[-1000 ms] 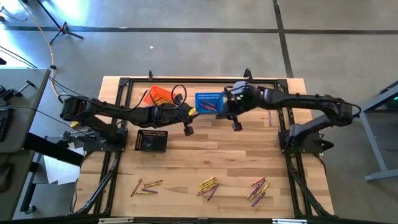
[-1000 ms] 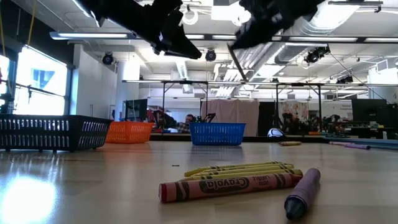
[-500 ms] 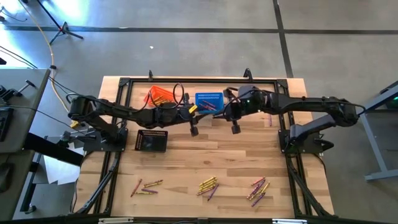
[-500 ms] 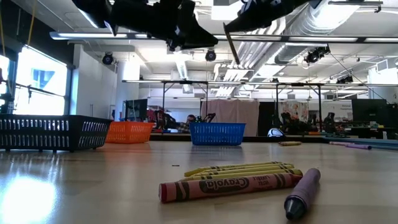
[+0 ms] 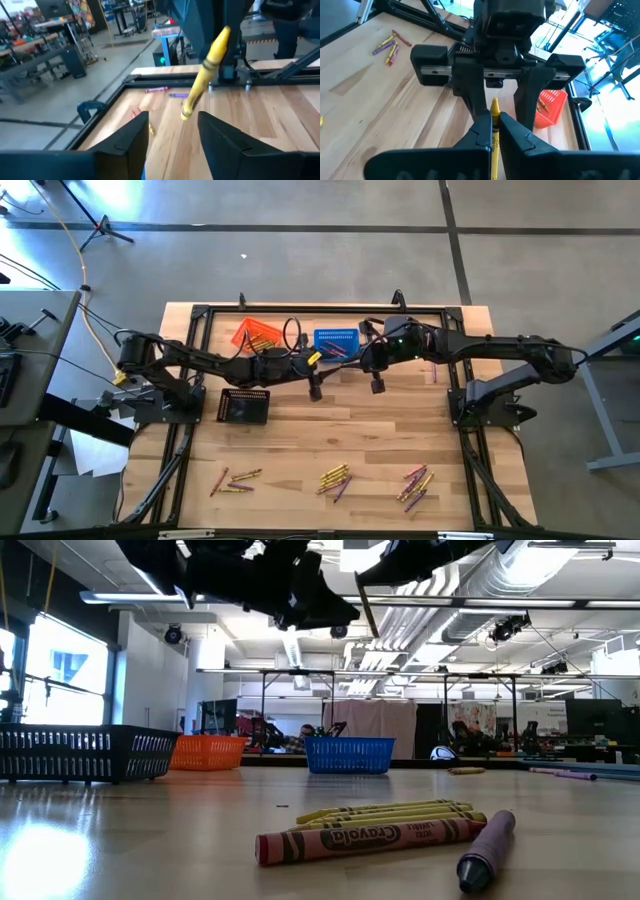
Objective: Sort crayons
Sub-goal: Put the yellow crayon into the orange bin
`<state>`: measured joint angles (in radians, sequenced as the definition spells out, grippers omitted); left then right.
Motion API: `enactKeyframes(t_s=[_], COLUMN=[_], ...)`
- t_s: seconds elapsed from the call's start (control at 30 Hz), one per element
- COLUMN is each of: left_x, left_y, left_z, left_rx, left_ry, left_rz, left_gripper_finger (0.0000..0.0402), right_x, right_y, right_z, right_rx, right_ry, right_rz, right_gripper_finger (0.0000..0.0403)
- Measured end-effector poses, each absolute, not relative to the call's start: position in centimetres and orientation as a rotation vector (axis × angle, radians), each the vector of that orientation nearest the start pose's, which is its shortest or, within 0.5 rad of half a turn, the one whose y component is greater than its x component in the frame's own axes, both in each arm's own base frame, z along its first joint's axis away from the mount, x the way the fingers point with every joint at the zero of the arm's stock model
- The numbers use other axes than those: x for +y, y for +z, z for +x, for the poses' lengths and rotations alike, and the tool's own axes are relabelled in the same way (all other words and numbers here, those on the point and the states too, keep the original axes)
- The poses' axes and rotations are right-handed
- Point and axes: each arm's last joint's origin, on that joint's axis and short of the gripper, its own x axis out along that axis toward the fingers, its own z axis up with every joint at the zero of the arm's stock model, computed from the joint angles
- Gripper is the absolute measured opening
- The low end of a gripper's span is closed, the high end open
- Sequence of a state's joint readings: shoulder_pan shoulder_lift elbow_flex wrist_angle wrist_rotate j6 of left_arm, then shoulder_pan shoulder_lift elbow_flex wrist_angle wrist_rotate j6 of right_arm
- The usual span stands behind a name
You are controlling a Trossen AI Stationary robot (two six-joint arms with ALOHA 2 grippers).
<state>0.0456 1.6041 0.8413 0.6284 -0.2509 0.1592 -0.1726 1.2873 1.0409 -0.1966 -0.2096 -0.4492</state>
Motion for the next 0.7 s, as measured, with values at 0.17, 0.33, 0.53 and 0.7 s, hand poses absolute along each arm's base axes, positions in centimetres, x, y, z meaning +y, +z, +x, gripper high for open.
enactKeyframes(t_s=[0.17,0.33,0.53,0.7], left_x=[2.1,1.5,1.5,1.5], left_y=[23.1,23.2,23.9,24.3], left_z=[34.3,34.3,34.4,34.4], left_rx=[0.125,0.103,0.034,-0.002], left_ry=[0.23,0.182,0.193,0.209], left_rz=[0.166,0.159,0.16,0.156], left_gripper_finger=[0.0184,0.0193,0.0191,0.0191], right_x=[-4.3,-4.1,-3.3,-2.6], right_y=[31.5,32.0,32.3,32.4], right_z=[28.2,28.5,28.7,28.9], right_rx=[0.409,0.351,0.314,0.3], right_ry=[0.131,0.127,0.148,0.17], right_rz=[-0.36,-0.375,-0.386,-0.392], right_gripper_finger=[0.0002,0.0002,0.0002,0.0002])
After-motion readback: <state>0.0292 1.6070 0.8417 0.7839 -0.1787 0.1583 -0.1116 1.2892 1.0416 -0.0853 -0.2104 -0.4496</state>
